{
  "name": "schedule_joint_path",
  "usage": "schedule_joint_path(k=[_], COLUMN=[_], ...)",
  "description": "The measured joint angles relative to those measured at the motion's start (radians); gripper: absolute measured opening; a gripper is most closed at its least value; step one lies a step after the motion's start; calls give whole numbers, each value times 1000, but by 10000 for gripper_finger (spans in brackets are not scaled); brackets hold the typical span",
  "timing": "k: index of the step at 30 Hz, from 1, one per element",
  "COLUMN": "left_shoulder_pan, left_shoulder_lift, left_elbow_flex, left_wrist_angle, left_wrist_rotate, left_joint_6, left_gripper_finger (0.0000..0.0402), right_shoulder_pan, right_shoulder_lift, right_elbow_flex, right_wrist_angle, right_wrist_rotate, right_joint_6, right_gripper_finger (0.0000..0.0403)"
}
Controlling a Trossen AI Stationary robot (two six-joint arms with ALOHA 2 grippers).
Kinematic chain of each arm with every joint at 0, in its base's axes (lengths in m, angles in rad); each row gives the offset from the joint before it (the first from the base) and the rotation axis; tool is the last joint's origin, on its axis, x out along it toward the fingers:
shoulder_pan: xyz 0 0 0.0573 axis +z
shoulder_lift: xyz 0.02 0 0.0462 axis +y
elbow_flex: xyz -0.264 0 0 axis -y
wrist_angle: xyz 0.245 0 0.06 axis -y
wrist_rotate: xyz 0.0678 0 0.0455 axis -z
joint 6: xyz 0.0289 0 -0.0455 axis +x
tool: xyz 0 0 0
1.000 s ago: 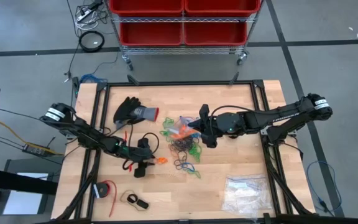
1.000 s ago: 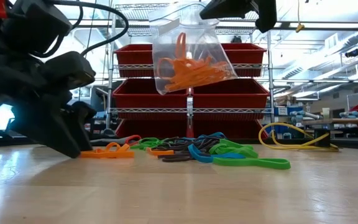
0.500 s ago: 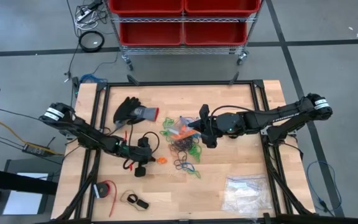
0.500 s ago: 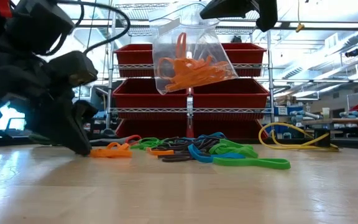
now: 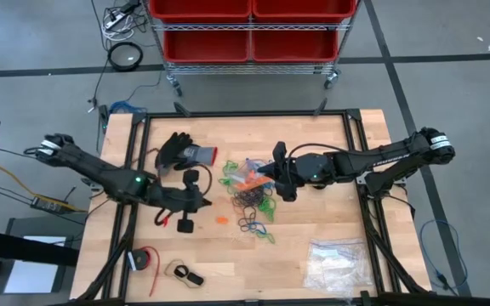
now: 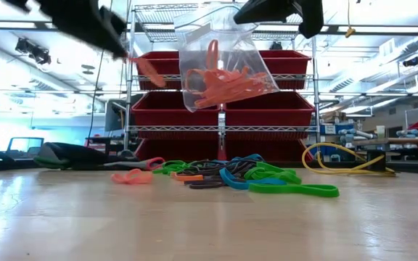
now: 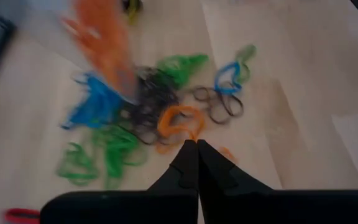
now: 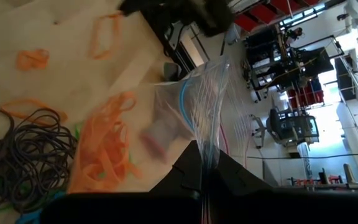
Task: Sort rubber bands
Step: Put the orange rubber band into the transparent zip bag
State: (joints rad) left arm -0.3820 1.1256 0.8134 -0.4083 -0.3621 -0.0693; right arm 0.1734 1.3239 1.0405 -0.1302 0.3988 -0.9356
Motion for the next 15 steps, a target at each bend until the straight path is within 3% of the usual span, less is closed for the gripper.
schedule_joint_path(k=[8, 15], left_shoulder_pan=[8, 115], left_shoulder_lift=[-20, 24], left_elbow_flex=[160, 286], left_wrist_angle=[49, 93], left_wrist_rotate=[-161, -191], left_joint_6=[196, 314], left_gripper_finger=[1, 1], right_shoulder_pan=[1, 1], right_shoulder_lift=[0, 0], right_elbow_flex=[0, 0], right_wrist_angle=[-2, -6], right_wrist_rotate=[0, 0], right_joint_6=[7, 18], right_gripper_finger=[0, 0])
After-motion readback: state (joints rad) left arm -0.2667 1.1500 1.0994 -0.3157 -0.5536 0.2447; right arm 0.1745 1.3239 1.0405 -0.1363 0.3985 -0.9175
